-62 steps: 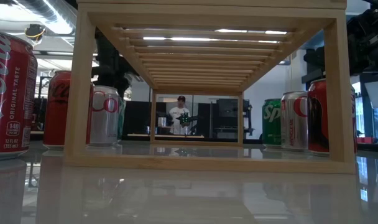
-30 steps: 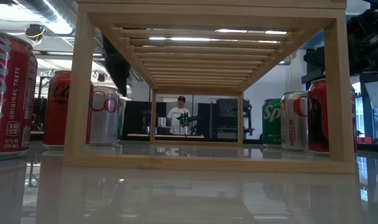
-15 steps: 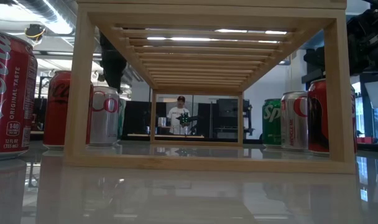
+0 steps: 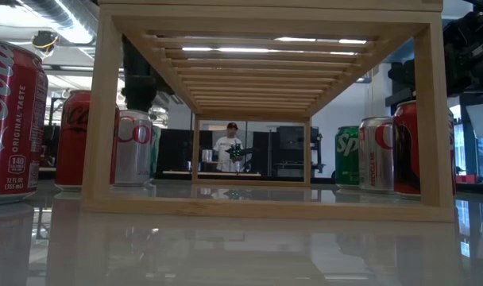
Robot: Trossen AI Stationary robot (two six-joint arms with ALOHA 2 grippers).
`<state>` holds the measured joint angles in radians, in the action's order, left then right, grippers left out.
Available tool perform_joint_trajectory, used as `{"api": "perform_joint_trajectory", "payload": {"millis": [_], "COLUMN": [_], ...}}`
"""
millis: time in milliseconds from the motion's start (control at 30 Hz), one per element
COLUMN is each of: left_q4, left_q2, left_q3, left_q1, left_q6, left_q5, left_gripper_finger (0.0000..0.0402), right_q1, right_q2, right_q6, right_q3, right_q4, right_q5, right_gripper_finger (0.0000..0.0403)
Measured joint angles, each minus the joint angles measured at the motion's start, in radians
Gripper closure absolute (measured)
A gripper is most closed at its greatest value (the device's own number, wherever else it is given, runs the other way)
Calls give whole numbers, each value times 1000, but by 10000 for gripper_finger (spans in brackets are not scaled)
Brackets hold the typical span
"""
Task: Place canned beverage on shelf
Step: Put the left green soda can on the shelf
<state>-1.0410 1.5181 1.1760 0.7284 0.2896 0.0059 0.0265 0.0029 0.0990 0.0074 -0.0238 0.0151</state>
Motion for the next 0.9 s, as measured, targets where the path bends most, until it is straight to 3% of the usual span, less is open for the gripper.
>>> {"api": "perform_joint_trajectory", "payload": {"millis": [700, 900], "left_q4": [68, 68], "left_q2": [0, 0], "left_q3": [-55, -55], "left_q1": [-1, -2], "left_q6": [1, 1], "left_q5": [-17, -35], "left_gripper_finger": [77, 103], "right_q1": [0, 0], "right_q2": [0, 0], "right_q6": [0, 0], "right_q3": [0, 0], "right_q4": [0, 0], "right_q5": [0, 0], "right_gripper_finger": [403, 403]}}
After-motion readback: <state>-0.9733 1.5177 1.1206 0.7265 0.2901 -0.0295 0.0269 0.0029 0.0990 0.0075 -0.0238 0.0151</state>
